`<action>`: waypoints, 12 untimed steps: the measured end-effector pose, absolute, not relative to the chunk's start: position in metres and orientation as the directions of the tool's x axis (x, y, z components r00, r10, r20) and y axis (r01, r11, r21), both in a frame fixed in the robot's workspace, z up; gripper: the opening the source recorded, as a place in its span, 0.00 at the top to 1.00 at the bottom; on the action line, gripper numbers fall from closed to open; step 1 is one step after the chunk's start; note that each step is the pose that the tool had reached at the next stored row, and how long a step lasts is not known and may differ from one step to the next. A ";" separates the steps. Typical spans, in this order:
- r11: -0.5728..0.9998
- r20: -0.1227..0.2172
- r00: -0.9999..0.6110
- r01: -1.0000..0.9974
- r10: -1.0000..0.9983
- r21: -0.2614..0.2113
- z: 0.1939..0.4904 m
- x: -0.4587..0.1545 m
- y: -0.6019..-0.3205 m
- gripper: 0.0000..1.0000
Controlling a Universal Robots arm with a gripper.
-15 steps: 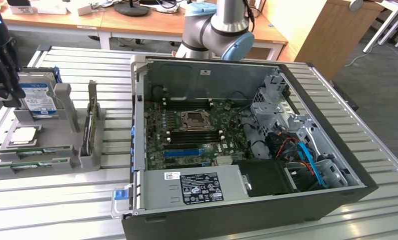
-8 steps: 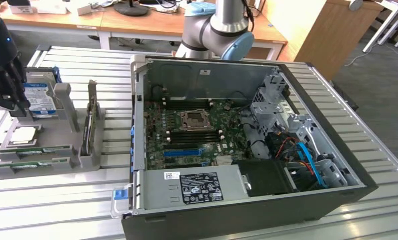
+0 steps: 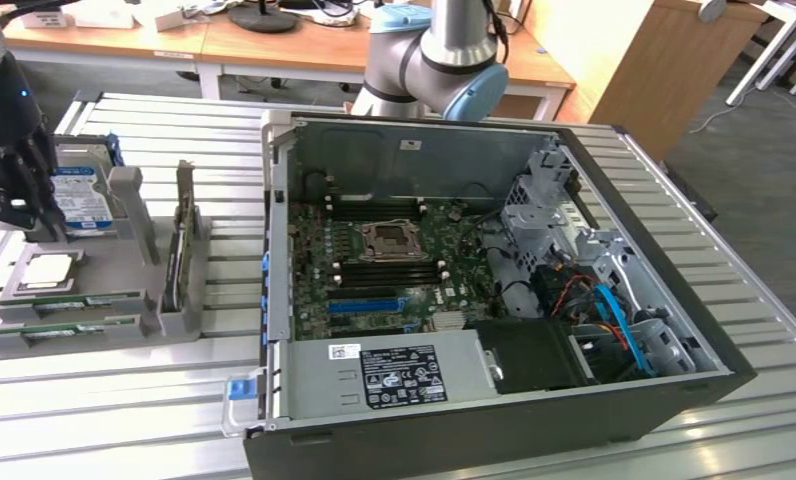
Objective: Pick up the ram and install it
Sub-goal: 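Pick up the ram and move it above insertion slot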
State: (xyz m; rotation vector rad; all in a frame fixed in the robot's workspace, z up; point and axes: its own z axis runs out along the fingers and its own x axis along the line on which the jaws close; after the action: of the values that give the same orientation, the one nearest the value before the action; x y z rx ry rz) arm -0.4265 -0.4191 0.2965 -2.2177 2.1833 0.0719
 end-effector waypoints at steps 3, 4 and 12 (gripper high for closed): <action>-0.016 -0.053 0.015 -1.000 -0.998 0.012 0.292 -0.427 -0.419 0.70; -0.016 -0.053 0.015 -1.000 -0.998 0.012 0.290 -0.427 -0.419 0.70; -0.016 -0.053 0.015 -1.000 -0.998 0.012 0.279 -0.427 -0.419 0.70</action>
State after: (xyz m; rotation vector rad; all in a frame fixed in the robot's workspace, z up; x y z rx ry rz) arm -0.4265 -0.4191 0.2789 -2.2177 2.1833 0.0719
